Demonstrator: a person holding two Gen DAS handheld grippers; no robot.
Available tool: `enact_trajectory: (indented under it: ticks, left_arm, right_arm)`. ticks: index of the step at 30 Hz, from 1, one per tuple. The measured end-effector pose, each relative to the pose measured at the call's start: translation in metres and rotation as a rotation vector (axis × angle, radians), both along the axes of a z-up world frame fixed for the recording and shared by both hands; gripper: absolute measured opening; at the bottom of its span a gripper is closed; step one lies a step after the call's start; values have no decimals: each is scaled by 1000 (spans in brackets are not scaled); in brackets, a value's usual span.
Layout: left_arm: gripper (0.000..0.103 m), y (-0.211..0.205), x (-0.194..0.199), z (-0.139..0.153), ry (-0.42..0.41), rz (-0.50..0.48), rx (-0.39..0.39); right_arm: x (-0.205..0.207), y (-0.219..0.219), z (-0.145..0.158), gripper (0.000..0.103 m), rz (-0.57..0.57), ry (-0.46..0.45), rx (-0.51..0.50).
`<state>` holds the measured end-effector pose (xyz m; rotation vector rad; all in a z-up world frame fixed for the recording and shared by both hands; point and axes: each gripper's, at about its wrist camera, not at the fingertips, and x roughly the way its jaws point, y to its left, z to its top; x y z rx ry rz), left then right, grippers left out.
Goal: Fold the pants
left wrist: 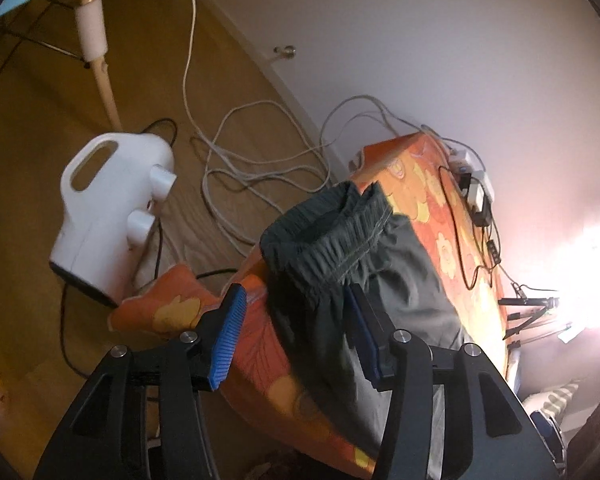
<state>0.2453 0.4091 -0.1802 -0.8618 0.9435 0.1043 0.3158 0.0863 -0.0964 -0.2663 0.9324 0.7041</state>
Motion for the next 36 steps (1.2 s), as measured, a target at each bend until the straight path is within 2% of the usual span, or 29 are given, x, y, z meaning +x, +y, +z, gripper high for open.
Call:
enact_trajectory:
  ticks: [3, 8, 16, 19, 20, 23, 26, 30, 34, 36]
  left_arm:
    - [52, 4, 3, 1, -5, 15, 7]
    - [52, 8, 11, -12, -3, 32, -40]
    - [50, 9, 13, -15, -65, 58, -76]
    - [30, 9, 10, -10, -85, 66, -59]
    - [23, 8, 9, -7, -93, 66, -49]
    - [17, 3, 9, 1, -106, 60, 3]
    - [15, -6, 6, 14, -130, 45, 72]
    - [14, -35, -2, 41, -202, -33, 201]
    - [14, -67, -7, 51, -254, -128, 257]
    - [13, -85, -9, 51, -250, -189, 300]
  right_arm:
    - [6, 18, -10, 67, 16, 24, 0]
    - [19, 33, -25, 67, 12, 74, 16]
    - [45, 45, -50, 67, -28, 148, 46]
    - [53, 48, -55, 67, -45, 173, 66]
    - [55, 50, -56, 67, -51, 177, 70]
    - [60, 52, -57, 67, -65, 191, 92]
    - [66, 53, -54, 67, -77, 208, 119]
    - [80, 57, -42, 67, -91, 239, 174]
    - [102, 70, -37, 67, -103, 309, 233]
    - [111, 80, -40, 68, -101, 338, 245]
